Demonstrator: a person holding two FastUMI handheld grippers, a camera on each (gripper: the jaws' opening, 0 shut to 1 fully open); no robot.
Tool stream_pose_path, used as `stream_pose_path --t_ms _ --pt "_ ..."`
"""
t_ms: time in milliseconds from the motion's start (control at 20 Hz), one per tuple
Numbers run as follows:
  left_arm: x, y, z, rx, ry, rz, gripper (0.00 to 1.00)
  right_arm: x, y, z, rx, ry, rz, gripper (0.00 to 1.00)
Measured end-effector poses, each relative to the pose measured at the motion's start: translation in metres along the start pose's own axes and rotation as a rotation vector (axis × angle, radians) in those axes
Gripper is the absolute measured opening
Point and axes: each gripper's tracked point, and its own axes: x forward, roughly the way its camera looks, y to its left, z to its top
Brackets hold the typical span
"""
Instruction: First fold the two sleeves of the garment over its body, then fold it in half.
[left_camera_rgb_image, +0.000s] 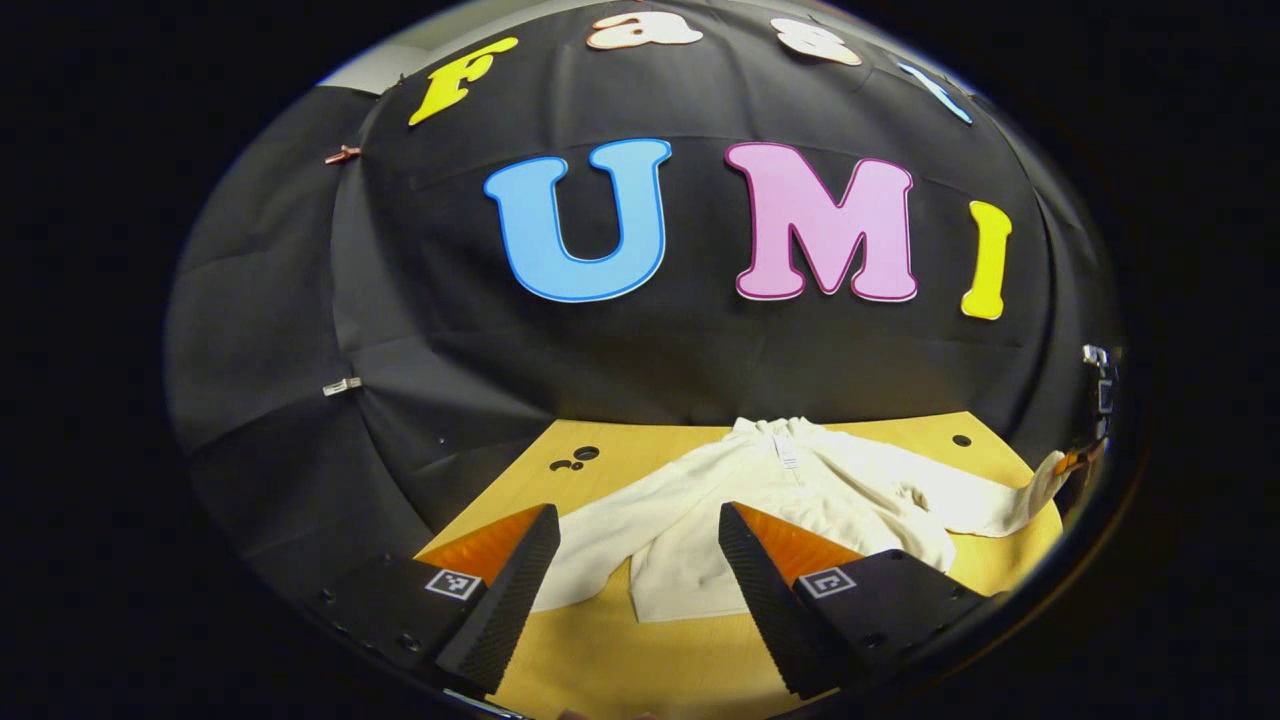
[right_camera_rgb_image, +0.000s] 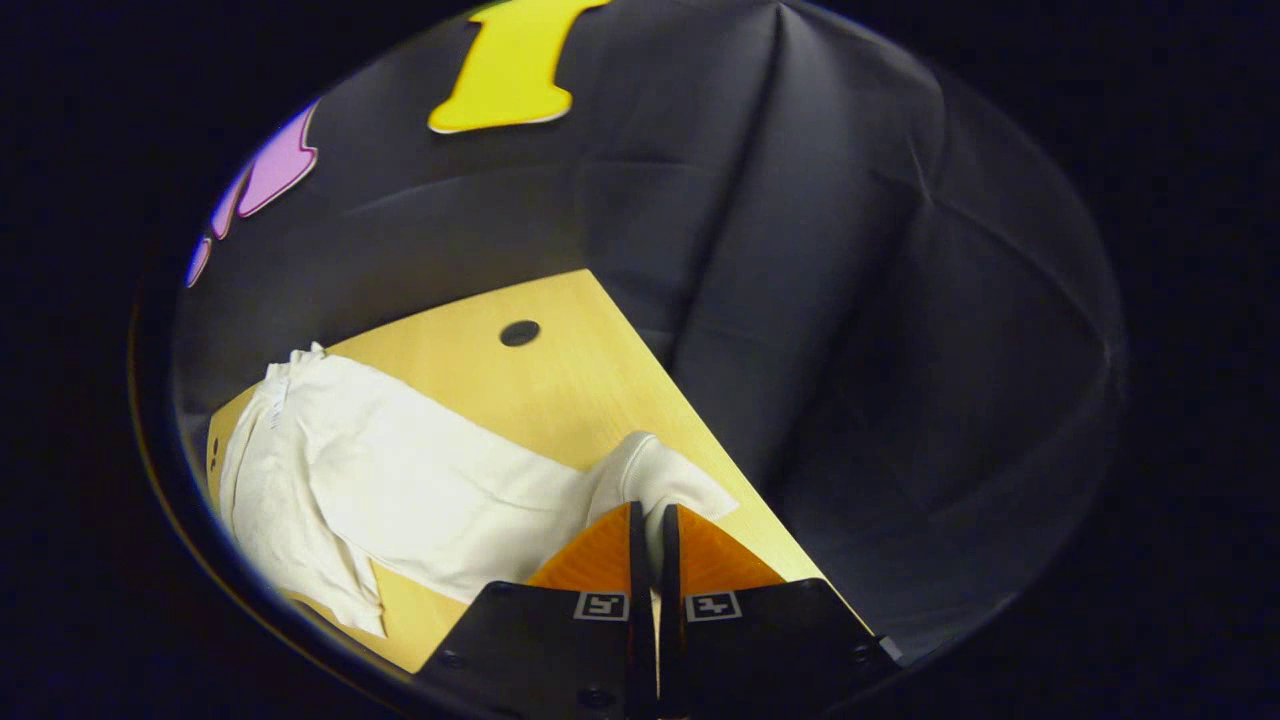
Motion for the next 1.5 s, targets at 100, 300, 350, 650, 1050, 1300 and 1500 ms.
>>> stream_pose_path --t_ms 100,300,350,650,1050,1300,1500 --pt "-0.003 0.011 -0.003 0.000 -0.004 0.016 0.99 -0.004 0.037 0.029 -0.035 -0.035 0.054 0.06" --pt "-0.010 0.036 -0.009 -0.034 -0.003 0.054 0.99 -0.014 0.116 0.066 -0.078 -0.075 0.159 0.06" --pt "-0.012 0.043 -0.011 -0.044 -0.003 0.068 0.99 -0.020 0.138 0.075 -0.092 -0.086 0.188 0.06" --pt "-0.022 0.091 -0.023 -0.097 0.006 0.151 0.99 -0.048 0.266 0.109 -0.181 -0.143 0.344 0.06" --pt "-0.026 0.135 -0.040 -0.145 0.029 0.226 0.99 -0.092 0.457 0.090 -0.366 -0.159 0.551 0.06" --pt "-0.024 0.162 -0.047 -0.156 0.039 0.263 0.99 -0.111 0.566 0.032 -0.493 -0.122 0.650 0.05" --pt "-0.021 0.181 -0.061 -0.179 0.058 0.299 0.99 -0.134 0.651 -0.008 -0.557 -0.120 0.751 0.05"
